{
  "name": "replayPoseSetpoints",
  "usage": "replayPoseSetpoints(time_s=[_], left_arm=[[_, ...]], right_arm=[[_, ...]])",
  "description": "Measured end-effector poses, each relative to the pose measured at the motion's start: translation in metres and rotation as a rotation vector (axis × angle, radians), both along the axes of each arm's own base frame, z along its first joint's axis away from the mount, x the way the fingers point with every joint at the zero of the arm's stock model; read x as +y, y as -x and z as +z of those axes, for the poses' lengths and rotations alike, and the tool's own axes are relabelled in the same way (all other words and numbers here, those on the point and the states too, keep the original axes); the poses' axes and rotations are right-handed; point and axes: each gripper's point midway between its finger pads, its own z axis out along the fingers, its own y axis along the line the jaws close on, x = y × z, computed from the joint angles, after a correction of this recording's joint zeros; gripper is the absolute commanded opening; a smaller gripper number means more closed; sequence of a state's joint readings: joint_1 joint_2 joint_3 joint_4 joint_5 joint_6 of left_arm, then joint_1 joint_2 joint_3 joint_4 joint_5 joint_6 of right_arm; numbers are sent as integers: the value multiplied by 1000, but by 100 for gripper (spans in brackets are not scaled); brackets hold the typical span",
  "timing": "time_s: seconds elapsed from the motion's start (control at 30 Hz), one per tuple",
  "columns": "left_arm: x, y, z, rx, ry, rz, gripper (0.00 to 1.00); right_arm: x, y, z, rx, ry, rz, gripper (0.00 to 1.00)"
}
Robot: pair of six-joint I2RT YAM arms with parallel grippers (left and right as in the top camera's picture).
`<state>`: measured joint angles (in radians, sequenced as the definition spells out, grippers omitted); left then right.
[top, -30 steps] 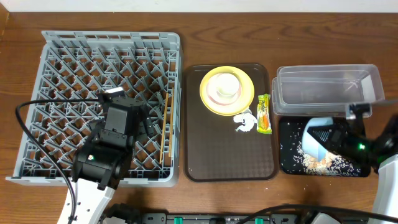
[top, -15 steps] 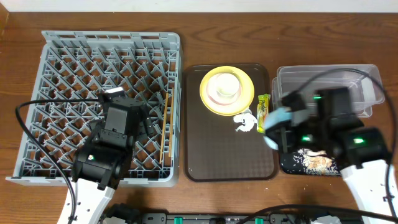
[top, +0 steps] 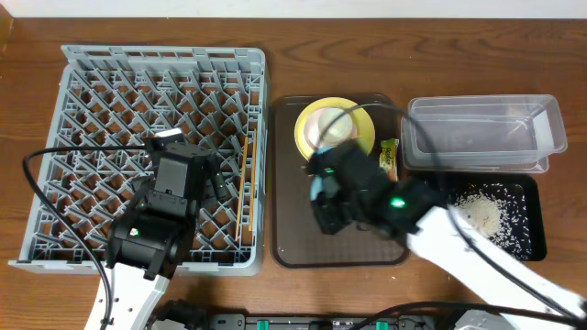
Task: Sort waste into correct bins and load items into the dishwasher
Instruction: 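Carry the empty blue bowl back and set it on the brown tray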
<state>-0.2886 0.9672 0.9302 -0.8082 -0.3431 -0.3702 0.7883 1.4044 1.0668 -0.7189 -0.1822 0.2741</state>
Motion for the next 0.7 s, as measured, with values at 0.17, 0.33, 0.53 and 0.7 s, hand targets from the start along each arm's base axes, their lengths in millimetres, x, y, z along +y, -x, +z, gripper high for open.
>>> replayPoseSetpoints(time_s=[0.17,0.33,0.53,0.7], left_arm=[[0,0,0,0,0,0,94],[0,0,0,0,0,0,94],[0,0,0,0,0,0,94],[0,0,0,0,0,0,94]], right_arm=[[21,-5,-36,25,44,21,1],[34,-6,-63,48,70,38,1],[40,1,-83,79,102,64,3],[45,3,-85,78,96,70,47]])
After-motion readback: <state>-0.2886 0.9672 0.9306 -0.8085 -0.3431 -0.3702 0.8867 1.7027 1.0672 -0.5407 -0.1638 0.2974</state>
